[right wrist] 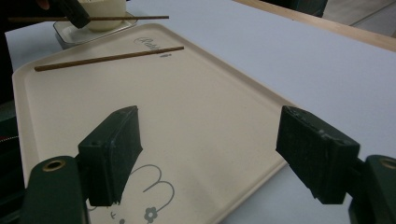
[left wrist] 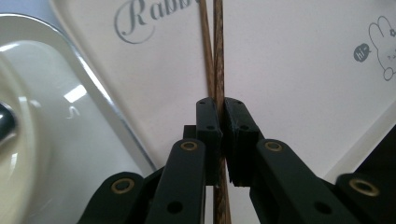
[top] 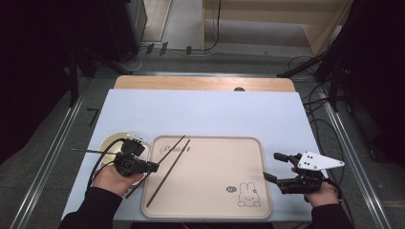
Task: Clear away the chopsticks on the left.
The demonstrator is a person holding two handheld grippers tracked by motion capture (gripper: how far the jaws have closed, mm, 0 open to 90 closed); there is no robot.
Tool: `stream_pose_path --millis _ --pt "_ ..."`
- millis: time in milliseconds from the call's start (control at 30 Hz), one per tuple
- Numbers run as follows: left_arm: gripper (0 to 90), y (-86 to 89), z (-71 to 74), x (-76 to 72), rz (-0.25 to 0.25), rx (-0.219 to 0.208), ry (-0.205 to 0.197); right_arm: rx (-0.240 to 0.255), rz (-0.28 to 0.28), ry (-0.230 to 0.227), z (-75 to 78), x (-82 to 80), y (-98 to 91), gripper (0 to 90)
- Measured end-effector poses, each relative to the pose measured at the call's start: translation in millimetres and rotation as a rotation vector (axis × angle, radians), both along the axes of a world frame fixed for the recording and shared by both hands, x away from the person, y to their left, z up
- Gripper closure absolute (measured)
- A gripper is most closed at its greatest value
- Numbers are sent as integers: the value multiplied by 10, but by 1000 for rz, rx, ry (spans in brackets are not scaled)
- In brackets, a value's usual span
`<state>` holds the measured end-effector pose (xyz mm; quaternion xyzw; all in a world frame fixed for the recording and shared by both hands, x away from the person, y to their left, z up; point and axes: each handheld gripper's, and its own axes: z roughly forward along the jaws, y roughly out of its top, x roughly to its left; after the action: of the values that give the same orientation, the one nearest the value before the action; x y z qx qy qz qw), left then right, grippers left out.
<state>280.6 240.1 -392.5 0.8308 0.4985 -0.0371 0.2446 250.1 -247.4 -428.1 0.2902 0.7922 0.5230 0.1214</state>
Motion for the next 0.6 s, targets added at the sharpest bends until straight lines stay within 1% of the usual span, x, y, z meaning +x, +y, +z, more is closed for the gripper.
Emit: stream_pose_path --millis 167,200,233,300,333,367,433,467,500,600 --pt "865 -71 -79 36 -6 -6 29 0 -3 -2 0 -6 -9 224" --pt "865 -75 -85 39 -7 -2 28 1 -4 0 0 -10 -9 224" --pt "865 -92 -98 44 -4 -8 38 0 -4 0 0 -11 -10 224" --pt "865 -117 -114 50 -1 -6 35 0 -4 -1 1 -14 -13 224" --pt "865 -125 -120 55 -3 -6 42 0 -5 1 1 -17 -14 224" --pt "865 -140 -131 61 1 -5 37 -1 -6 2 2 -18 -15 224" --pt "865 -164 -156 73 2 -2 48 -1 -5 0 2 -20 -15 224" --pt "865 -179 -170 76 4 0 45 0 -5 -1 3 -22 -15 224" --pt "865 -197 -183 80 4 3 53 0 -4 -1 3 -23 -14 224" --pt "865 -235 -206 90 -3 8 58 0 -4 -1 3 -25 -13 224"
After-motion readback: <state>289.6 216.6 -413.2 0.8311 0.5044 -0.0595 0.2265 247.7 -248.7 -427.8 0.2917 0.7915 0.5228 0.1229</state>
